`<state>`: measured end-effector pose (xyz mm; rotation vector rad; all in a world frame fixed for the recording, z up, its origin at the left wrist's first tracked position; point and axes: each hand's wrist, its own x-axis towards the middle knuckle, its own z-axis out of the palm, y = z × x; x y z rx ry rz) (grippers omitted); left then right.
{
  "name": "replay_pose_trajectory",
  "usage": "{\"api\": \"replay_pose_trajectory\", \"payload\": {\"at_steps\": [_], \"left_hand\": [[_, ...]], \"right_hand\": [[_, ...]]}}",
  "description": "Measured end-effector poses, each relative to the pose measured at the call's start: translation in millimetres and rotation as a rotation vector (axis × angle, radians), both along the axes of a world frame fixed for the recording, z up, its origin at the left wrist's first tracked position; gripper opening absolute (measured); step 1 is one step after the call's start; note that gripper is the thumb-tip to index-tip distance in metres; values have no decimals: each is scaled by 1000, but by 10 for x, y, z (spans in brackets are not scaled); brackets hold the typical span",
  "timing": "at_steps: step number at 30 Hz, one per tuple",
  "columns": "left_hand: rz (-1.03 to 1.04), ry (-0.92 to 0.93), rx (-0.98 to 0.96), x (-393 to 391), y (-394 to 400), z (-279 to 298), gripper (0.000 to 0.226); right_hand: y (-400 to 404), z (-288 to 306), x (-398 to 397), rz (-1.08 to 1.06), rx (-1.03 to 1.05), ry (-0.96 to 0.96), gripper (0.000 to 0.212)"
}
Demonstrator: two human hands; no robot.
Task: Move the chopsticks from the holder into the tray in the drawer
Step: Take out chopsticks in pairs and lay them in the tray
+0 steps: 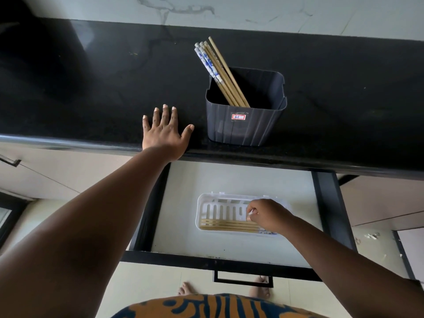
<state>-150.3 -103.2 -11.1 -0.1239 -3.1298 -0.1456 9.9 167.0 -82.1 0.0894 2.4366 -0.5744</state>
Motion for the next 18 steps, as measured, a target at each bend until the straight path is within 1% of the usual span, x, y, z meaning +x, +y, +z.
{"api": "replay_pose_trajectory", "payload": {"at_steps": [3,4,6,8,10,11,13,14,18], "left_hand": [[-33,12,-34,-26,6,27,78],[-57,16,-48,-37,2,41,78],[-112,22,-57,-54,-16,57,77],[-157,15,-39,-67,-43,59,76],[-183,8,-37,-73,-64,53,76],[-188,8,-41,-73,-72,46,77],[-190,2,-39,-64,-84,23,77],[-188,2,-32,-65,-91,12,77],[-183,6,-2,-73,-119,-25,79]], "right_hand": [[-60,514,-171,13,-102,-29,27],[-102,749,-230,34,-135,-22,28],[-202,1270,-337,53,-227,29,21],[-305,1784,-444,21,-382,132,13],[-372,2201,-584,-42,-509,299,4],[-390,2359,-668,-83,-551,391,4],[-402,2542,-865,-175,-573,539,9],[-403,2577,-977,-217,-550,587,10],[-409,2414,-1416,-294,-397,626,9]]}}
